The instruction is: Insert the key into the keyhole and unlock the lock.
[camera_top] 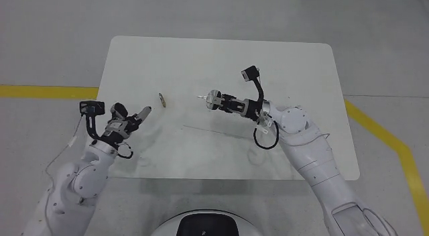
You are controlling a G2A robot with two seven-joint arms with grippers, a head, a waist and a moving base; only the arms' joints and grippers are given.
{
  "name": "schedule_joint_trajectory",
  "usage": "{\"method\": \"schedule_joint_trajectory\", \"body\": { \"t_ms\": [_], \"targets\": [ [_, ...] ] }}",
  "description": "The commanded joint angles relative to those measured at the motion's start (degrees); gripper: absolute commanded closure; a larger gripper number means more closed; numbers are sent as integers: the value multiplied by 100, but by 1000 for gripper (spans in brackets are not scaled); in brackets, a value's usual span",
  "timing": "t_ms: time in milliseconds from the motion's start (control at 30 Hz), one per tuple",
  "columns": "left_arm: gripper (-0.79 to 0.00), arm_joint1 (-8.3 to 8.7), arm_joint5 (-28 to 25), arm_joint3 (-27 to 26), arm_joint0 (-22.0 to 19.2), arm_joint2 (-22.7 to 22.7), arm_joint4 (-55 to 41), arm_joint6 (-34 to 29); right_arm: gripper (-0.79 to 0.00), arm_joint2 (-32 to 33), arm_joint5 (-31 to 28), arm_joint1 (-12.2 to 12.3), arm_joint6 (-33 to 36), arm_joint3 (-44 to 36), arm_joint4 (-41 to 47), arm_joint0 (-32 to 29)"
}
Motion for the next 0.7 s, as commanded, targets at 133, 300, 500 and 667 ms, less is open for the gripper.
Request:
{"method": "schedule_joint_trajectory", "body": {
  "t_ms": [133,300,500,667],
  "targets": [
    [-785,-114,423,285,-521,636,406,-19,0,0,0,0,0,0,0,0],
    [-785,-200,759,618,-967,996,578,-281,0,0,0,0,0,0,0,0],
    [-727,-296,1054,938,-1294,1214,532,-254,0,0,0,0,0,0,0,0],
    [-603,-366,1295,1177,-1529,1430,785,-209,0,0,0,0,0,0,0,0]
  ]
}}
